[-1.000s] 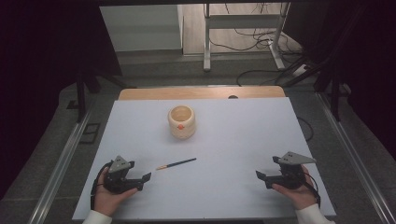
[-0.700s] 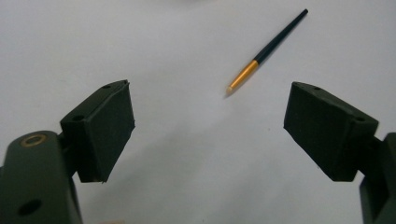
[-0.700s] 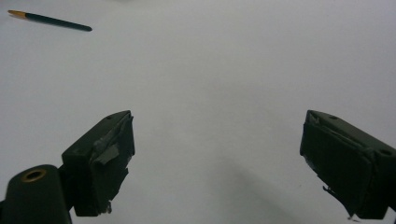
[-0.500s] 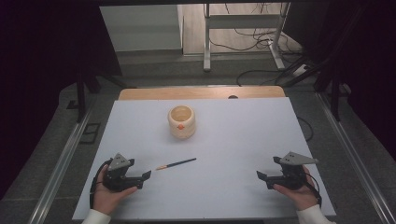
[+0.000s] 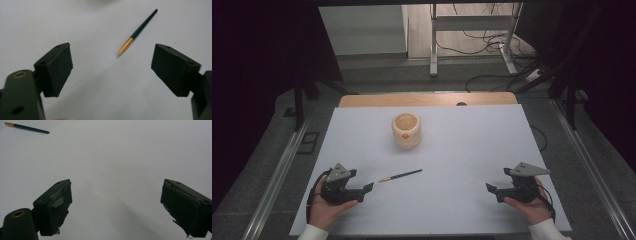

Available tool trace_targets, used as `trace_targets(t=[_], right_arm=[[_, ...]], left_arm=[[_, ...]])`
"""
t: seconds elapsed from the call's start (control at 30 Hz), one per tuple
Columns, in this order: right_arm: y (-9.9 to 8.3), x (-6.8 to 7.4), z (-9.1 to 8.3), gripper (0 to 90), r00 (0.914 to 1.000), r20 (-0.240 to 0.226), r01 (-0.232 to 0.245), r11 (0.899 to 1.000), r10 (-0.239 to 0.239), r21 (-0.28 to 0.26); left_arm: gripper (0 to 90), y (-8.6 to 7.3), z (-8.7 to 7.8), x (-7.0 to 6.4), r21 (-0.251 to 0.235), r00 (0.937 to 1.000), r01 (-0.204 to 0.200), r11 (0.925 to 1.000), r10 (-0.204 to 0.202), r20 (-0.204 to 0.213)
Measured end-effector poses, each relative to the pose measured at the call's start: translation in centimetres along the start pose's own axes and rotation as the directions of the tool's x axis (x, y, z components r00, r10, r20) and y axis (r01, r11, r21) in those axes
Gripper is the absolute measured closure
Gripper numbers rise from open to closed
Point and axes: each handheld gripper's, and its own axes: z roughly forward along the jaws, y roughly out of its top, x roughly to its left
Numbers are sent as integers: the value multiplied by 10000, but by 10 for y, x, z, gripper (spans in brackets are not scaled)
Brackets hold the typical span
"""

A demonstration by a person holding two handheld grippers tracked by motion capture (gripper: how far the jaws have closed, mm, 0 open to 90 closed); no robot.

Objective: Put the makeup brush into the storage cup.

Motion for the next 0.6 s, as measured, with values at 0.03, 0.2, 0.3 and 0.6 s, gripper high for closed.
trace_targets(t=[0.03, 0.2, 0.3, 0.6], right_arm=[[0, 0, 0, 110, 10000, 11, -5, 10000, 5, 5], [-1, 0, -1, 110, 10000, 12, -13, 10000, 13, 34], [-1, 0, 0, 110, 10000, 14, -20, 10000, 20, 58], [-1, 1, 1, 110, 10000, 10, 47, 9999, -47, 112]], left_arm=[[184, 1, 0, 0, -20, 10000, -46, 10000, 46, 18], [183, 5, -2, -1, -56, 9998, -190, 9998, 190, 12], [183, 8, -3, -1, -41, 9996, -270, 9996, 270, 4], [184, 13, -3, 1, 195, 9992, -397, 9990, 396, 73]])
